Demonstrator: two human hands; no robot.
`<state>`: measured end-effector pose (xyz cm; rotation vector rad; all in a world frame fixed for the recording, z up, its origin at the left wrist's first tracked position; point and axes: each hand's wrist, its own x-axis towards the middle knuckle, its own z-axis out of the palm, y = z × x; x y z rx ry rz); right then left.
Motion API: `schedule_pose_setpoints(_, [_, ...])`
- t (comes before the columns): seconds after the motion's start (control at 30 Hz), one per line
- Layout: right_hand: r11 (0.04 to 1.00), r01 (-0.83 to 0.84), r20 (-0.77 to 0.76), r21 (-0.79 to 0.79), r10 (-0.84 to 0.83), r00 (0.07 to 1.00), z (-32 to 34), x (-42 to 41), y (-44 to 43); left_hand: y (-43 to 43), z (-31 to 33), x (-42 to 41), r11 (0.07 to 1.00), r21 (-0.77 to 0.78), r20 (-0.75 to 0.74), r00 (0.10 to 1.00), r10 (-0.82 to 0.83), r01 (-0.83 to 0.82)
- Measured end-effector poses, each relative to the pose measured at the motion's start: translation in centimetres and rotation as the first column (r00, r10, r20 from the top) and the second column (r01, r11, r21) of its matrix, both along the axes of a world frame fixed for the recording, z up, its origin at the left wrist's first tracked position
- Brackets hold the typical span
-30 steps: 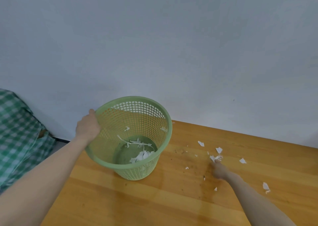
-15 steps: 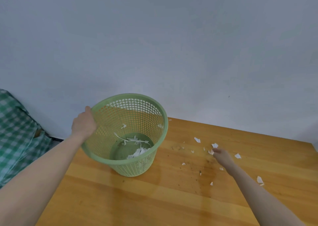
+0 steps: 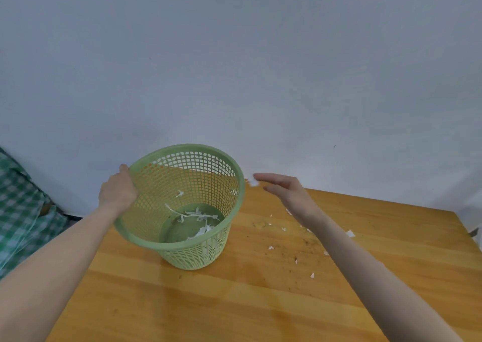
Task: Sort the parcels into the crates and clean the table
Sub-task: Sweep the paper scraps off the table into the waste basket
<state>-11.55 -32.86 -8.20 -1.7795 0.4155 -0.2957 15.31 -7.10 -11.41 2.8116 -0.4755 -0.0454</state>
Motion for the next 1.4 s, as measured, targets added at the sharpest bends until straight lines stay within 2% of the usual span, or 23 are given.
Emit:
schedule_pose_setpoints(0.1, [0.962,-0.246,0.011,-0.121,0.249,0.968,-0.5,1.1,2.6,0.0,0.0,0.0,1.0,-0.004,-0.008,1.0,0.001,-0.001])
schedule_pose_setpoints(0.17, [0.913,-0.326,-0.028,-0.245,0.33,0.944,-2.0,1.7,3.1,-0.1,0.0,0.0,1.0,0.0,-0.005,1.0,0.001,-0.001])
schedule_pose_setpoints(0.3, [0.938,-0.243,-0.025,-0.247,0.244,0.969,-3.2,1.4,2.2,-0.3,0.1,-0.1,1.0,0.008,-0.006,1.0,0.003,-0.003])
schedule_pose_setpoints(0.37, [0.966,-0.188,-0.001,-0.175,0.191,0.982,-3.1,1.0,1.8,-0.3,0.3,-0.2,1.0,-0.006,-0.032,0.999,0.01,-0.01])
schedule_pose_setpoints(0.47, [0.999,-0.02,-0.011,-0.037,0.02,1.0,-3.3,1.0,0.6,-0.3,0.6,0.0,0.998,-0.064,-0.095,0.995,0.011,-0.017])
schedule_pose_setpoints(0.57, [0.993,0.118,-0.136,-0.032,-0.121,0.983,-4.9,1.1,-0.8,0.2,0.7,1.1,0.992,-0.11,-0.139,0.989,0.043,-0.059])
schedule_pose_setpoints(0.7, [0.985,0.162,-0.314,-0.057,-0.172,0.934,-8.3,2.1,-2.2,0.7,1.2,3.3,0.965,-0.163,-0.173,0.969,0.178,-0.206])
schedule_pose_setpoints(0.83, [0.995,0.025,-0.537,-0.1,-0.075,0.84,-11.9,4.2,-2.6,-0.6,1.9,5.6,0.888,-0.212,-0.324,0.887,0.33,-0.407])
schedule_pose_setpoints(0.93, [0.97,-0.173,-0.673,-0.171,0.014,0.74,-14.2,6.0,-2.4,-2.1,1.9,6.5,0.88,-0.219,-0.432,0.851,0.299,-0.421])
schedule_pose_setpoints(1.07, [0.842,-0.439,-0.797,-0.315,0.017,0.604,-15.6,9.4,-2.5,-3.3,1.8,6.9,0.98,-0.112,-0.215,0.967,0.138,-0.164])
schedule_pose_setpoints(1.17, [0.75,-0.565,-0.847,-0.345,0.01,0.531,-16.1,11.7,-2.4,-3.5,0.7,7.4,0.995,-0.079,-0.083,0.995,0.054,-0.061])
schedule_pose_setpoints(1.3, [0.684,-0.628,-0.868,-0.372,-0.017,0.495,-16.4,14.3,-2.4,-3.6,-0.6,7.6,0.995,-0.103,0.039,0.999,0.005,-0.001])
schedule_pose_setpoints(1.4, [0.691,-0.627,-0.88,-0.36,-0.03,0.474,-16.9,15.9,-2.3,-3.5,-1.2,7.9,0.995,-0.1,0.071,0.997,-0.007,0.014])
